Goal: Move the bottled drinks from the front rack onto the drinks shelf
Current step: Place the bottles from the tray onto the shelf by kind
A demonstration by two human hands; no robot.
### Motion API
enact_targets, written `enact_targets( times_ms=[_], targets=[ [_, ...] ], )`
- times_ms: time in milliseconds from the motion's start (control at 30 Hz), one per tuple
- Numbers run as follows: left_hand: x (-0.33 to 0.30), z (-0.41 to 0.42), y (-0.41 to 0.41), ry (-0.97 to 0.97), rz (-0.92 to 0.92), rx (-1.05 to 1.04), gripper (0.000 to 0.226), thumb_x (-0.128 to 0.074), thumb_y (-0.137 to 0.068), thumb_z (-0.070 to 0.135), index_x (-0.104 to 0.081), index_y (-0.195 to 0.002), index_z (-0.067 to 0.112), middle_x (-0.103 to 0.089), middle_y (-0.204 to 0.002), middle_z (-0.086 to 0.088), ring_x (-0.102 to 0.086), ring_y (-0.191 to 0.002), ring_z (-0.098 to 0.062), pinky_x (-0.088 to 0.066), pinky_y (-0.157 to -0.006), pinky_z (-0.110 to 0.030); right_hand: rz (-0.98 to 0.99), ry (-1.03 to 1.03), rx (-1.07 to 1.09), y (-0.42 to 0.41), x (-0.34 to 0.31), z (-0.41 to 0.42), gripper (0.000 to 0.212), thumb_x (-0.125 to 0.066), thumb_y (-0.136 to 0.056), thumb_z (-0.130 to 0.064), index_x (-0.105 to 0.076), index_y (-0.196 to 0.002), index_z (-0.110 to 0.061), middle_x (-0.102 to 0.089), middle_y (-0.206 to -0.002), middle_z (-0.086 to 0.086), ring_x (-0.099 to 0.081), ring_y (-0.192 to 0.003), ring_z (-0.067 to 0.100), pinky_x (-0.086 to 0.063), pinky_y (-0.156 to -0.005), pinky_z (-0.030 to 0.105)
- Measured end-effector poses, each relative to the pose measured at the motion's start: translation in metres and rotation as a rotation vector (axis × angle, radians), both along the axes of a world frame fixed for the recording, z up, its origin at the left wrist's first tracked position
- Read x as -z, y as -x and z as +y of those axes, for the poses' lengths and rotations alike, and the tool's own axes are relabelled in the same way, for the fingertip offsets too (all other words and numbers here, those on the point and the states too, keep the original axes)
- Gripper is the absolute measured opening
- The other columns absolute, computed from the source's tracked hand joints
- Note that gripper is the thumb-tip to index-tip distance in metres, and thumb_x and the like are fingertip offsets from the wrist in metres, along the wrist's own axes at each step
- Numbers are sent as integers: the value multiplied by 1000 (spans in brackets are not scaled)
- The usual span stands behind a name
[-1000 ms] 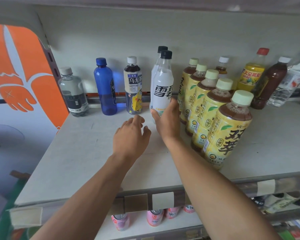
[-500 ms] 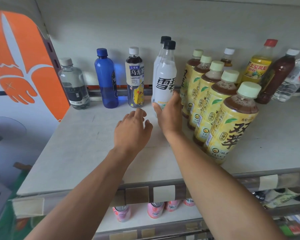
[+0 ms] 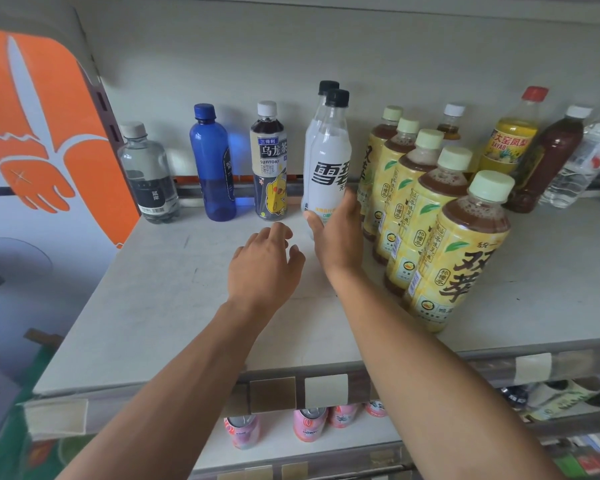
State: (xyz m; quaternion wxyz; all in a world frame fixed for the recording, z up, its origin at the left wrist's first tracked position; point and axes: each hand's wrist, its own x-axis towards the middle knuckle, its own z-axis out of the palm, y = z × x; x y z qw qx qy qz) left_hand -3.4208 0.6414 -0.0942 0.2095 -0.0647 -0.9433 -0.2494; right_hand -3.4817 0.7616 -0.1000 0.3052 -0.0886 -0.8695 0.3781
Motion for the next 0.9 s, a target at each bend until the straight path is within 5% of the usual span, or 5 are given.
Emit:
enact_targets(
  times_ms=[500, 900],
  targets=[
    [-15, -6, -12, -3, 37, 0, 30, -51, -96, 33, -55, -120, 17, -66, -114, 1, -60, -105, -22, -50, -84, -38, -173, -34, -82, -36, -7, 3, 69, -68, -89, -37, -34, -141, -6, -49, -137, 16, -51, -122, 35, -43, -90, 38],
    [-44, -26, -94, -55, 173, 241, 26, -57, -92, 33, -56, -114, 19, -65, -111, 4, -63, -98, -22, -54, -75, -40, 30, -533, -72, -192, -46, 5, 37, -62, -90, -31, -57, -121, -12, -63, -115, 7, -58, -107, 29, -51, -72, 38]
  ],
)
